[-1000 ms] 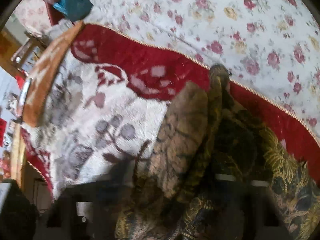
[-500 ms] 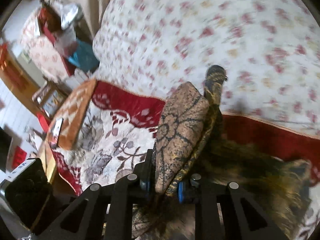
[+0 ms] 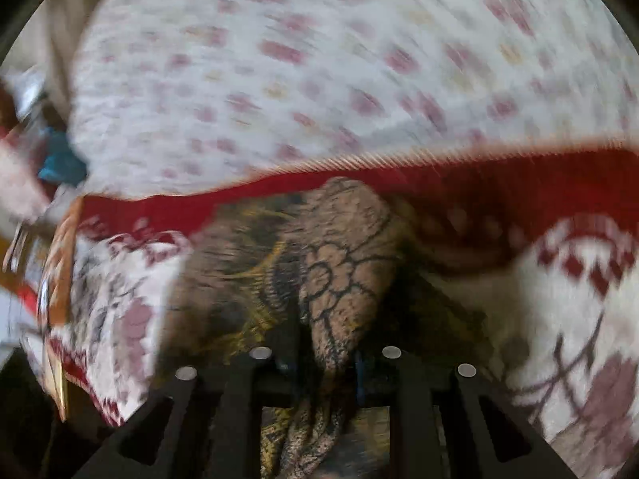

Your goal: Fold small clothes

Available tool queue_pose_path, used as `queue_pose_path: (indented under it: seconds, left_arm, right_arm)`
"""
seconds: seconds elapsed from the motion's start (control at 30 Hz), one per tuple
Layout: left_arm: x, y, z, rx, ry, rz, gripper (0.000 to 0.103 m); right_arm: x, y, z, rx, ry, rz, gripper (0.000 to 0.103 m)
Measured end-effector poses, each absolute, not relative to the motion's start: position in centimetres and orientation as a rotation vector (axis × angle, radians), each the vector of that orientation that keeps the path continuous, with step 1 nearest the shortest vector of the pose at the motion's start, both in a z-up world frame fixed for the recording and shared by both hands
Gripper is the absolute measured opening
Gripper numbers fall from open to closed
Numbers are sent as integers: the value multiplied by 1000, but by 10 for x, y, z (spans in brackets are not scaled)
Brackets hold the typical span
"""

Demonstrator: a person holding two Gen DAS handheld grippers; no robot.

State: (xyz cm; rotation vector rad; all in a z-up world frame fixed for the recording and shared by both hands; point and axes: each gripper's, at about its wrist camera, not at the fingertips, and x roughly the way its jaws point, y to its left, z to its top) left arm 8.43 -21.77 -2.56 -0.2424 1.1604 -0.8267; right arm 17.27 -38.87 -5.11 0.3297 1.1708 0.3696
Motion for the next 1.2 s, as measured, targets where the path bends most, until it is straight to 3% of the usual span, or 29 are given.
queue_pose_path:
  seconds: [0.1, 0.17, 0.2, 0.23, 0.43, 0.5, 0.57, 0.73, 0.83, 1.0, 1.13, 1.2]
  left_arm:
    - [72, -198, 0, -185, 1084, -815, 24]
    - [58, -181, 20, -127, 1009, -775, 43]
    - [53, -172, 27, -104, 971, -748, 56]
    - [50, -165, 30, -83, 950, -720, 58]
    - [51, -158, -7, 76, 982, -527, 58]
    - [46, -152, -26, 66, 1014, -506, 58]
    - [41, -153, -37, 49, 1034, -515, 58]
    - [35, -165, -48, 39, 1023, -529, 58]
    - [40, -168, -53, 9, 1028, -530, 58]
    - [38, -160, -43, -29, 1025, -534, 58]
    - [41, -148, -35, -83, 999, -498, 58]
    - [42, -143, -35, -99, 996, -486, 58]
  right_arm:
    - [155, -405, -42, 427, 1128, 398, 39]
    - [134, -410, -24, 447, 1077, 420, 65]
    - [123, -408, -16, 443, 1055, 437, 68]
    - [114, -404, -13, 434, 1045, 456, 69]
    - [84, -377, -29, 348, 1110, 436, 69]
    - [89, -376, -36, 351, 1084, 434, 60]
    - [92, -369, -36, 261, 1072, 415, 18]
    - [85, -364, -10, 30, 982, 404, 13]
    - [91, -382, -33, 27, 1028, 318, 6]
    - [76, -408, -28, 170, 1013, 326, 6]
    - [61, -398, 3, 177, 941, 366, 9]
    - [47, -378, 8, 137, 938, 431, 19]
